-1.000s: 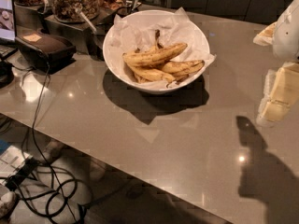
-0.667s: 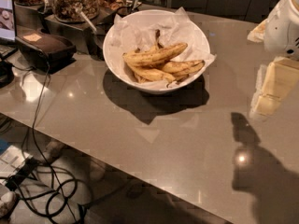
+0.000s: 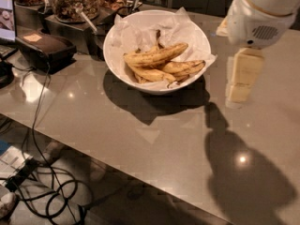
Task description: Pick banana from white bowl
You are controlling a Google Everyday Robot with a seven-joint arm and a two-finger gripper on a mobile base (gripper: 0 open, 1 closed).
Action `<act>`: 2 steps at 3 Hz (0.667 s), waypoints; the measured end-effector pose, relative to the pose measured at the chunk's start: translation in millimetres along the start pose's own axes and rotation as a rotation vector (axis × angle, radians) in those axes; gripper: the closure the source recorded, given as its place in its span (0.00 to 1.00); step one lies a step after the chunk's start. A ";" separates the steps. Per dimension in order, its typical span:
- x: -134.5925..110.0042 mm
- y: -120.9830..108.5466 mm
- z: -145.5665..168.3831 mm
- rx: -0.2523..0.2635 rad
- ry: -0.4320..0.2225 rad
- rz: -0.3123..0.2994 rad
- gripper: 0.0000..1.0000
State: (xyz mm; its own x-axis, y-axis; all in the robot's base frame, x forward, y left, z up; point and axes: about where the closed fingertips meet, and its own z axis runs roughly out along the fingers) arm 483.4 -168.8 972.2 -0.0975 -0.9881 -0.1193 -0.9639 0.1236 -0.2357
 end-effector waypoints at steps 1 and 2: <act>-22.5 -7.9 5.4 0.001 -0.005 -0.066 0.00; -24.4 -10.1 5.5 0.010 -0.010 -0.067 0.00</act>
Offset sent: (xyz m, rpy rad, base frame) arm 0.0098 0.0193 -0.0003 -0.0104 -0.0073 0.0579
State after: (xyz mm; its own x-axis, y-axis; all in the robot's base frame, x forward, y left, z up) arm 496.9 -145.4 972.2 -0.0302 -0.9931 -0.1129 -0.9656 0.0582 -0.2535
